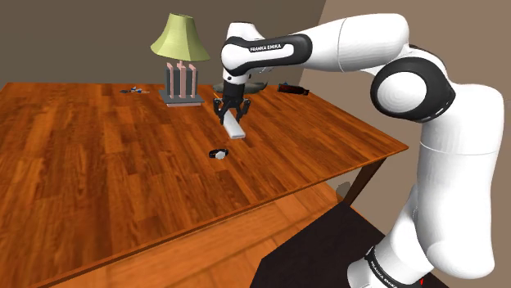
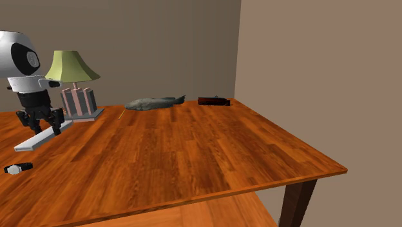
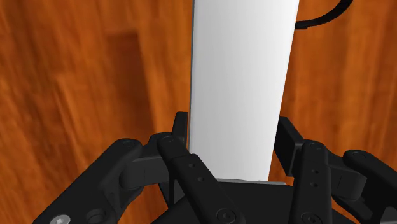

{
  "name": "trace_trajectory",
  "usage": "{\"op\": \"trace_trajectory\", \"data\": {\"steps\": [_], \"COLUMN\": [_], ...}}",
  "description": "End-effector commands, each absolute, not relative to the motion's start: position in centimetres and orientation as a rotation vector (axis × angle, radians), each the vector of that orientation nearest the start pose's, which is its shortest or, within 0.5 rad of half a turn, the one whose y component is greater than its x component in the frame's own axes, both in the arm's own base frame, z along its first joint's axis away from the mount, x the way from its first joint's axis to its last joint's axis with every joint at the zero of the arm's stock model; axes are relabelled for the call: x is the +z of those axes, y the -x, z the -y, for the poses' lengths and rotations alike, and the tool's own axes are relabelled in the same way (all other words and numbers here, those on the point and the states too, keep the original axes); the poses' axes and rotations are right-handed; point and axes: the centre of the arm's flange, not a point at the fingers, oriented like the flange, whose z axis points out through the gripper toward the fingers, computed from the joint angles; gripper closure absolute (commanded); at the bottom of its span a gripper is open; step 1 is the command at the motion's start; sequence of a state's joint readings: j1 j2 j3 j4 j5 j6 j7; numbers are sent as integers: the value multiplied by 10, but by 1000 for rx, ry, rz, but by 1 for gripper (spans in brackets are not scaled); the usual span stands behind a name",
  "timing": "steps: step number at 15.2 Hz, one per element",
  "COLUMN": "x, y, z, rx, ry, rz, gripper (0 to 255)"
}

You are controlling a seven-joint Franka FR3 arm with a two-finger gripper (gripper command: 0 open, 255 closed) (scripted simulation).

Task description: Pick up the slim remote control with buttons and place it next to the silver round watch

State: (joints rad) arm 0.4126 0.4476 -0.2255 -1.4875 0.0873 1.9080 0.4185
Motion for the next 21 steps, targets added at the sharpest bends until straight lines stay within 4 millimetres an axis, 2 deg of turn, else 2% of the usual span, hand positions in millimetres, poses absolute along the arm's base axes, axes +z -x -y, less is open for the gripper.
{"op": "trace_trajectory", "data": {"steps": [1,13,21], "x": [409,343,343], "y": [-665,-665,-665], "z": [-157,-157,-157], "rx": [15,15,15], "ry": [3137,3137,3137], "rz": [-379,-379,-379], "gripper": [255,255,255]}}
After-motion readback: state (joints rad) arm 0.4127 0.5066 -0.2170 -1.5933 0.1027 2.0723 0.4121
